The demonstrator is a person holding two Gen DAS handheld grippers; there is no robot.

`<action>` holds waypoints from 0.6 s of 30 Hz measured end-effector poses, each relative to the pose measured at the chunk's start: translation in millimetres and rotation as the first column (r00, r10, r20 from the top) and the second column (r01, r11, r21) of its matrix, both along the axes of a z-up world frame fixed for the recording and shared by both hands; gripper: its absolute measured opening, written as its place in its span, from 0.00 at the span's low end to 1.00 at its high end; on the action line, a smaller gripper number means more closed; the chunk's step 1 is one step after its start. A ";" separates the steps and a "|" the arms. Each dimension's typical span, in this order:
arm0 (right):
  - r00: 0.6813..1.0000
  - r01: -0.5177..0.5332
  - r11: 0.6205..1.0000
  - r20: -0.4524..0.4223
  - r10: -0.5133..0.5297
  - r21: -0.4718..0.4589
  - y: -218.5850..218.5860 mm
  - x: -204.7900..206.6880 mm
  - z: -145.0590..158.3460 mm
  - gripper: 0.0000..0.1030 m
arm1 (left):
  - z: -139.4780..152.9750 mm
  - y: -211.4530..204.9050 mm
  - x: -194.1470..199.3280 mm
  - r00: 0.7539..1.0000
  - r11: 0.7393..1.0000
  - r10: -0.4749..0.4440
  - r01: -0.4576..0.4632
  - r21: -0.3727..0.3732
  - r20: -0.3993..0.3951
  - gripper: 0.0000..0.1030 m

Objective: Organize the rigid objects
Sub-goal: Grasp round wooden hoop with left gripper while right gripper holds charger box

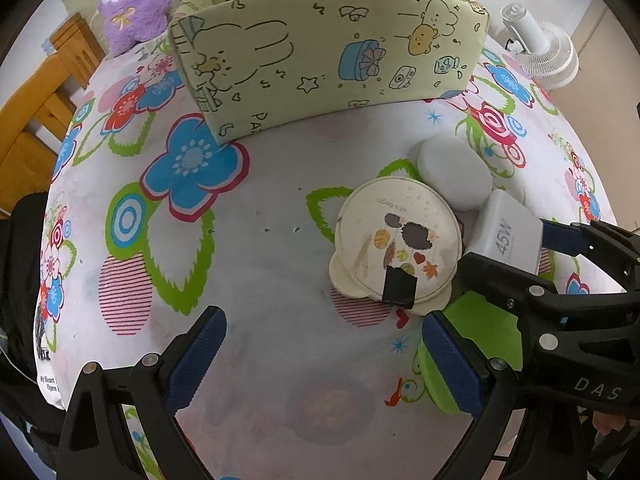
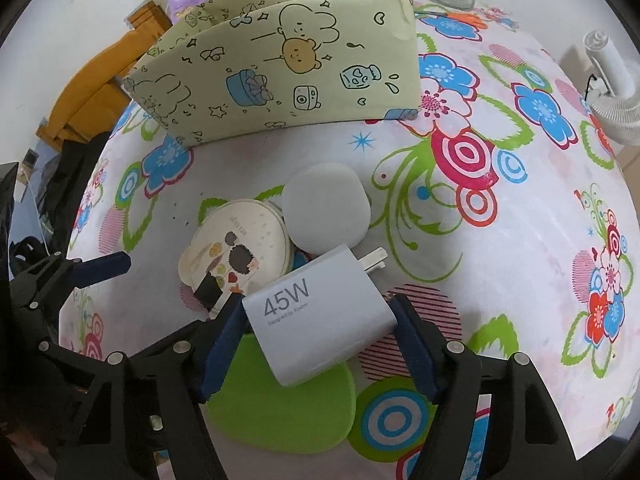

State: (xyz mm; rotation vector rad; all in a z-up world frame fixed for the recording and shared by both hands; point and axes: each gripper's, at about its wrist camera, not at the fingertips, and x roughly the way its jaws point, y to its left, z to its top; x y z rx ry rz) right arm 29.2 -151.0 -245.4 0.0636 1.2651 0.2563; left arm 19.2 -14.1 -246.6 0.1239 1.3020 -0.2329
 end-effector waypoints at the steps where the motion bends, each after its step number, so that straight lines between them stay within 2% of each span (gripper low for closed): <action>1: 1.000 0.007 1.000 0.006 -0.006 -0.011 -1.2 0.1 0.3 0.72 | -0.1 -0.9 1.4 1.000 1.000 -0.002 0.002 -0.004 -0.002 0.97; 6: 0.998 0.066 0.997 0.008 -0.066 -0.039 -19.8 2.9 0.9 0.72 | 0.3 -10.6 10.7 1.000 0.999 -0.020 0.020 -0.037 -0.009 0.97; 18: 0.986 0.168 0.984 0.000 -0.168 -0.052 -48.9 8.4 -0.4 0.72 | -7.6 -40.4 30.3 0.995 0.994 -0.095 0.094 -0.047 -0.020 0.97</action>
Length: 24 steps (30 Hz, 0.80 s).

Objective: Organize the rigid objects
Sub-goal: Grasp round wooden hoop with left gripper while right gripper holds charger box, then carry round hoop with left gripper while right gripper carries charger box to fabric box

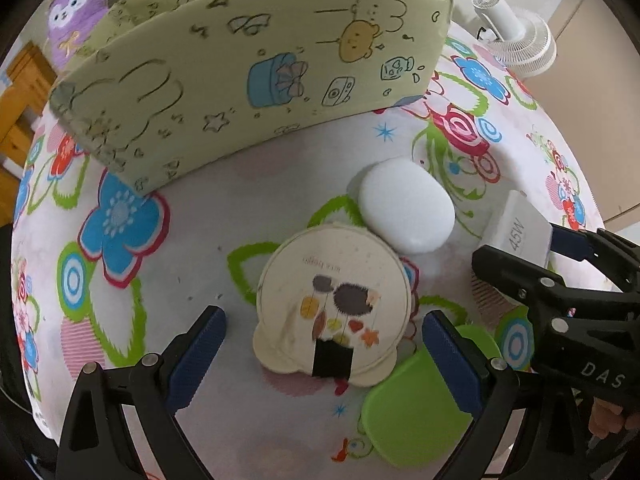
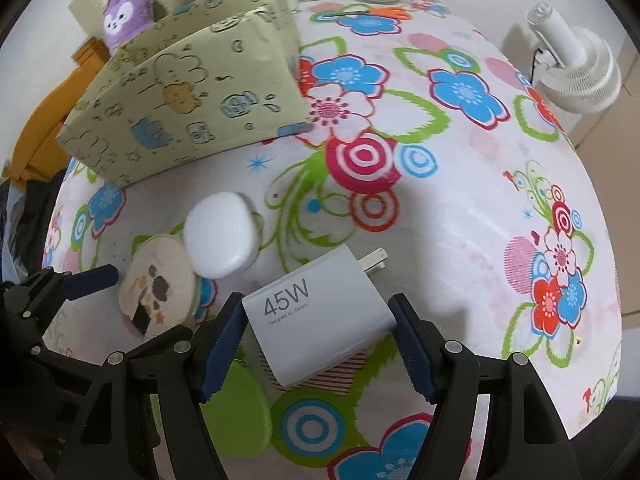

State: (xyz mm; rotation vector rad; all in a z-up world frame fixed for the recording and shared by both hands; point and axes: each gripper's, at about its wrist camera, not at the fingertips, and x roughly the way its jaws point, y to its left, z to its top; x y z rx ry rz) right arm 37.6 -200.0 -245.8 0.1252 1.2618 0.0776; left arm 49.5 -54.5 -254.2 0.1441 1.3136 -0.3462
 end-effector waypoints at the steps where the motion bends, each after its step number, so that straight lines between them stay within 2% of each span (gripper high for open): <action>1: 1.000 0.003 1.000 -0.001 -0.003 0.000 -1.2 0.2 -0.3 0.72 | -0.1 -1.3 0.6 1.000 1.000 -0.004 0.004 0.001 0.003 0.97; 5: 1.000 0.017 1.000 -0.004 -0.017 0.001 -5.0 0.1 -0.7 0.72 | -1.2 -8.3 4.8 1.000 1.000 -0.010 0.010 0.003 0.013 0.95; 8: 1.000 0.022 1.000 -0.006 -0.022 0.003 -5.6 2.5 -2.2 0.72 | -1.8 -10.1 3.4 0.999 0.999 -0.022 0.021 0.034 0.033 0.91; 12: 1.000 0.022 1.000 -0.007 -0.022 0.004 -5.7 2.9 -2.9 0.72 | 0.5 -21.7 7.3 0.997 0.998 -0.041 0.038 0.057 0.060 0.75; 17: 1.000 0.019 1.000 -0.007 -0.019 0.009 -4.1 1.2 -3.7 0.72 | 2.2 -26.1 9.9 0.998 0.998 -0.031 0.028 0.056 0.050 0.74; 24: 1.000 -0.001 1.000 0.002 0.001 0.020 3.0 1.7 0.7 0.72 | 14.1 -9.2 -0.4 0.998 0.999 -0.015 0.011 0.048 0.065 0.74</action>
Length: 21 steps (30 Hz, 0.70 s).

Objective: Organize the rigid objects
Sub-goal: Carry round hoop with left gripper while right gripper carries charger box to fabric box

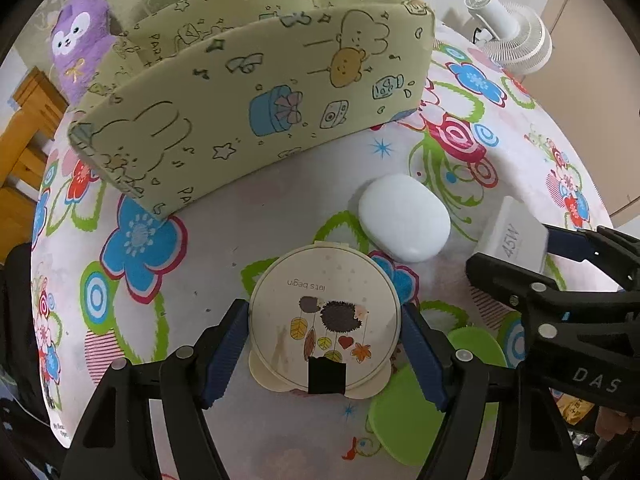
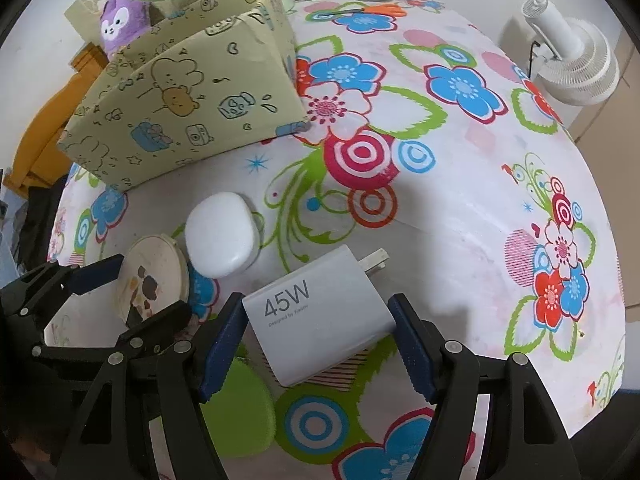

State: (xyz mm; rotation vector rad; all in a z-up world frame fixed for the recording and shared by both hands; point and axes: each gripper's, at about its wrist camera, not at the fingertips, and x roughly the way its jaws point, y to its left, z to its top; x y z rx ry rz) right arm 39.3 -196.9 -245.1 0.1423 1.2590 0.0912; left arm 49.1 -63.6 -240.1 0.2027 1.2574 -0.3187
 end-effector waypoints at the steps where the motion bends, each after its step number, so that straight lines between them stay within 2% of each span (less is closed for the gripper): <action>1: 1.000 -0.003 1.000 0.001 0.003 0.002 1.2 0.7 0.8 0.72 | 0.4 2.7 -1.3 1.000 1.000 0.004 -0.004 0.000 0.002 0.74; 8: 0.999 -0.039 0.999 0.025 0.039 0.007 14.5 7.4 13.3 0.71 | 17.3 16.2 -8.3 0.999 0.999 0.034 -0.034 -0.012 0.032 0.74; 21: 0.991 -0.088 0.996 0.105 0.088 0.004 33.4 25.8 59.7 0.71 | 62.1 38.0 4.3 0.991 0.996 0.077 -0.073 -0.042 0.105 0.74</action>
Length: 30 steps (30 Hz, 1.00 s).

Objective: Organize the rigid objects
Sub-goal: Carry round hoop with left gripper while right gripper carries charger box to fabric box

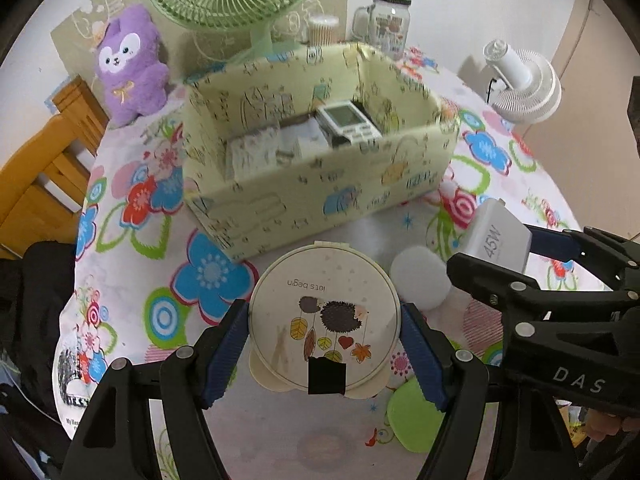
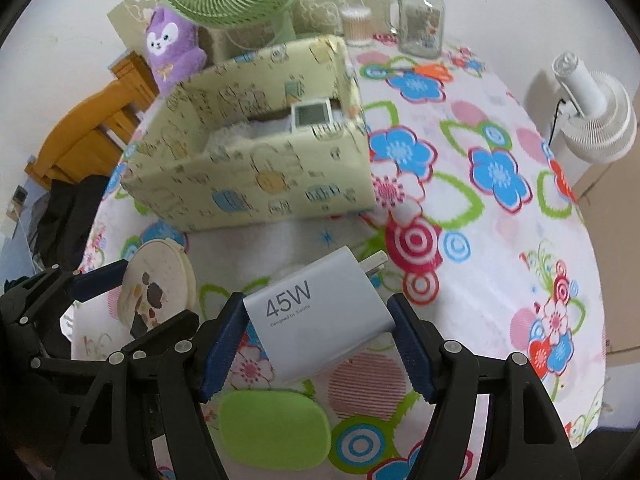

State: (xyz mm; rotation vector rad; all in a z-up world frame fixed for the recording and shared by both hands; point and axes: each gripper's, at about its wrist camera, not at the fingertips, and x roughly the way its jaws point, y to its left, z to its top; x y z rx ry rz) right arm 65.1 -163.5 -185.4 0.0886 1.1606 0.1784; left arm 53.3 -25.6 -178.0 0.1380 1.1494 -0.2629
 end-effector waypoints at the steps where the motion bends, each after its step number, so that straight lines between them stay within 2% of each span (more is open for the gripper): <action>1: 1.000 -0.002 1.000 0.004 0.002 0.001 1.8 1.4 3.5 0.71 | 3.4 1.0 0.8 1.000 1.000 0.002 -0.002 -0.005 0.002 0.74; 4: 1.000 -0.008 1.000 0.014 0.008 0.004 4.9 5.0 12.6 0.71 | 11.9 0.8 3.7 1.000 1.000 0.010 -0.009 -0.020 0.011 0.74; 20: 0.997 -0.037 0.999 0.069 0.037 -0.002 5.6 23.3 57.2 0.71 | 53.7 -3.2 17.2 0.997 1.000 0.027 -0.027 -0.004 0.069 0.74; 30: 0.994 -0.053 0.999 0.094 0.053 -0.002 -3.0 40.7 75.1 0.71 | 69.9 -11.6 32.2 0.994 0.999 0.044 -0.044 -0.004 0.098 0.74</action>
